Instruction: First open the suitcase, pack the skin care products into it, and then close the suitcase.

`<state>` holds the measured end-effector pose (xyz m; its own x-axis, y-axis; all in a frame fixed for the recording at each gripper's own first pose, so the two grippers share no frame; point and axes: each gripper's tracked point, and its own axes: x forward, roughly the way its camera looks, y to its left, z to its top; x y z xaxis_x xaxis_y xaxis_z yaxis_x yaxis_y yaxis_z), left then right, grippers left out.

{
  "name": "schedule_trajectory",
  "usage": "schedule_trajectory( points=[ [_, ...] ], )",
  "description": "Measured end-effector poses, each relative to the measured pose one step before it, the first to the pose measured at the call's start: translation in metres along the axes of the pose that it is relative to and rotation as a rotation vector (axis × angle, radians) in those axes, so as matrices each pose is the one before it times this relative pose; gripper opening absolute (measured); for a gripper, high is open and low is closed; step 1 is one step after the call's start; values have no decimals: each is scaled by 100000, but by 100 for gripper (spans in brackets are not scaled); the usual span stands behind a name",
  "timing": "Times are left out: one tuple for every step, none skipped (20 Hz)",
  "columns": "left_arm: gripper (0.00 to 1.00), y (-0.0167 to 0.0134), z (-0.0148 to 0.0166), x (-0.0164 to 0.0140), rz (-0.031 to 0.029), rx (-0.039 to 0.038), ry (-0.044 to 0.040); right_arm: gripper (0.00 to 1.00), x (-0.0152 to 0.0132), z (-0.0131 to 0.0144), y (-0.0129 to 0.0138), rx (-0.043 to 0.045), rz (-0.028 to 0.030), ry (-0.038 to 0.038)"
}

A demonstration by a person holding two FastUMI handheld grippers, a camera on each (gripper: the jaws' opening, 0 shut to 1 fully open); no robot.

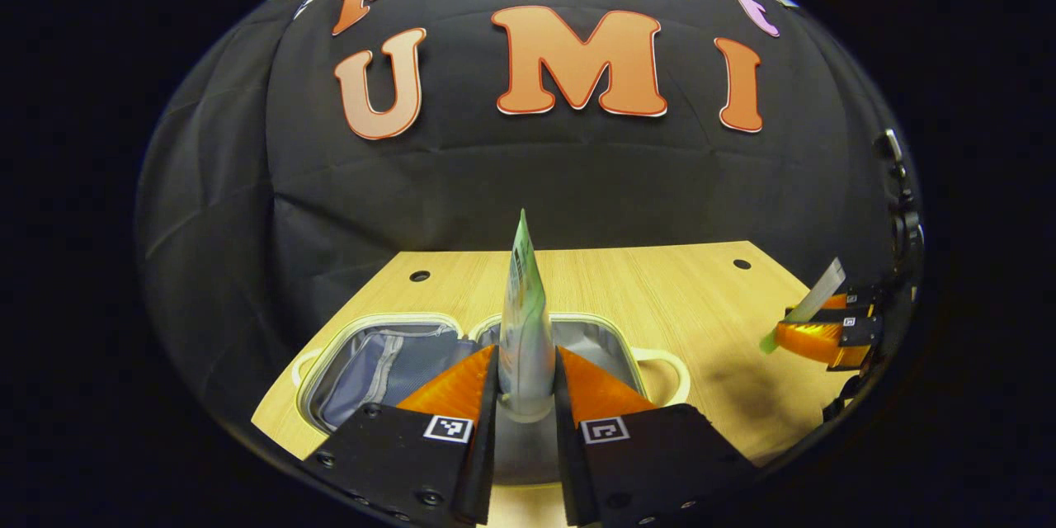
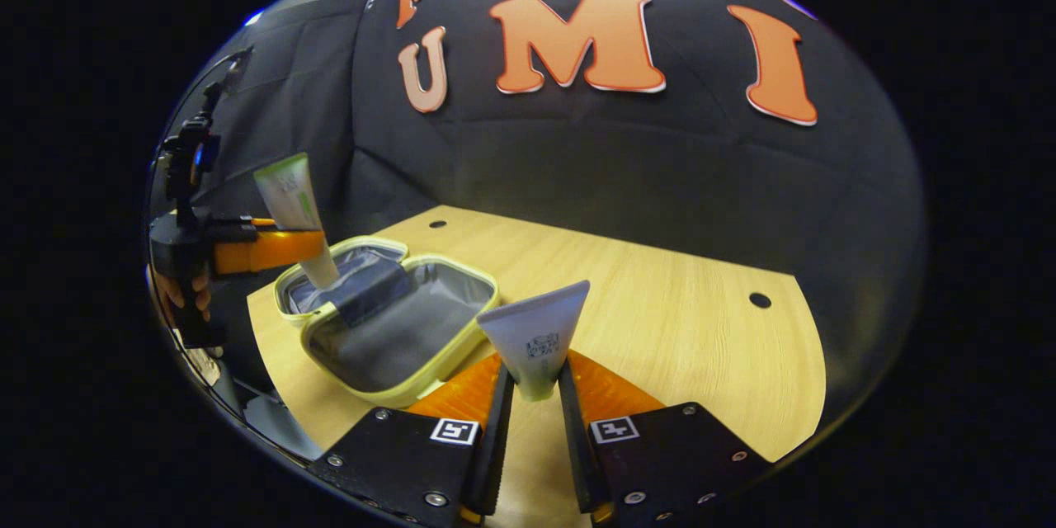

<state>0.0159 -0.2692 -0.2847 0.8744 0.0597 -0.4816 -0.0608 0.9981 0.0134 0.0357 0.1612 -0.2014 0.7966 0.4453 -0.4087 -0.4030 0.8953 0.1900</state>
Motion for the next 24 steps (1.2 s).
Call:
schedule_trajectory(
  points=[
    [34,590,-113,127,-812,540,760,35,22,985,1203,-1242,1154,-1846],
    [34,467,-129,239,-691,505,569,35,238,618,991,-46,1119,-782],
    [34,376,-260,305,-1100,330,1317,35,316,110,956,341,1194,-28],
    [34,232,-504,448,-1295,314,1639,35,371,55,736,190,575,191],
    [34,349,-502,571,-1364,233,2425,35,372,-200,606,-92,391,781],
    [34,-6,-550,515,-1587,274,2466,35,402,-216,784,-63,280,1296],
    [32,-236,-549,270,-1634,180,1752,35,348,-189,634,116,624,683],
    [32,-87,-486,580,-1772,-156,2478,35,269,-213,530,119,351,893],
    [34,-46,-523,661,-1553,-406,2183,35,318,-150,583,202,887,1201],
    [33,16,-779,627,-1483,-298,3531,36,280,-30,322,-99,36,410],
    [33,6,-634,542,-1616,-196,2430,36,421,74,611,-40,466,428],
    [32,-134,-647,667,-2041,-301,3638,36,557,251,536,-173,-291,-251],
    [32,16,-526,488,-1740,25,1970,35,353,-116,622,155,617,605],
    [33,-11,-534,628,-1466,30,2739,35,543,-198,551,285,392,1054],
    [33,-71,-558,475,-1532,179,2576,35,417,-287,681,255,820,1432],
    [34,38,-505,540,-1176,134,3074,35,477,-168,324,-93,-245,978],
    [34,-31,-571,490,-1352,108,2697,35,509,-206,484,-267,377,1397],
    [35,-192,-514,510,-1239,-118,2886,35,394,-130,331,10,-68,691],
    [34,-135,-572,502,-1410,-475,3485,35,344,-471,548,686,890,1577],
    [34,42,-690,354,-950,-903,3517,35,527,-69,289,882,-15,922],
    [32,82,-337,612,-582,-1499,2696,35,450,-293,237,918,227,1491],
    [34,-111,-157,256,-443,-1536,2095,35,295,-315,10,622,-561,1394],
    [33,52,-263,195,-97,-1679,2638,35,372,-369,246,697,34,1805],
    [34,326,-560,539,349,-1766,2369,35,387,-54,54,756,-395,922]
  ],
)
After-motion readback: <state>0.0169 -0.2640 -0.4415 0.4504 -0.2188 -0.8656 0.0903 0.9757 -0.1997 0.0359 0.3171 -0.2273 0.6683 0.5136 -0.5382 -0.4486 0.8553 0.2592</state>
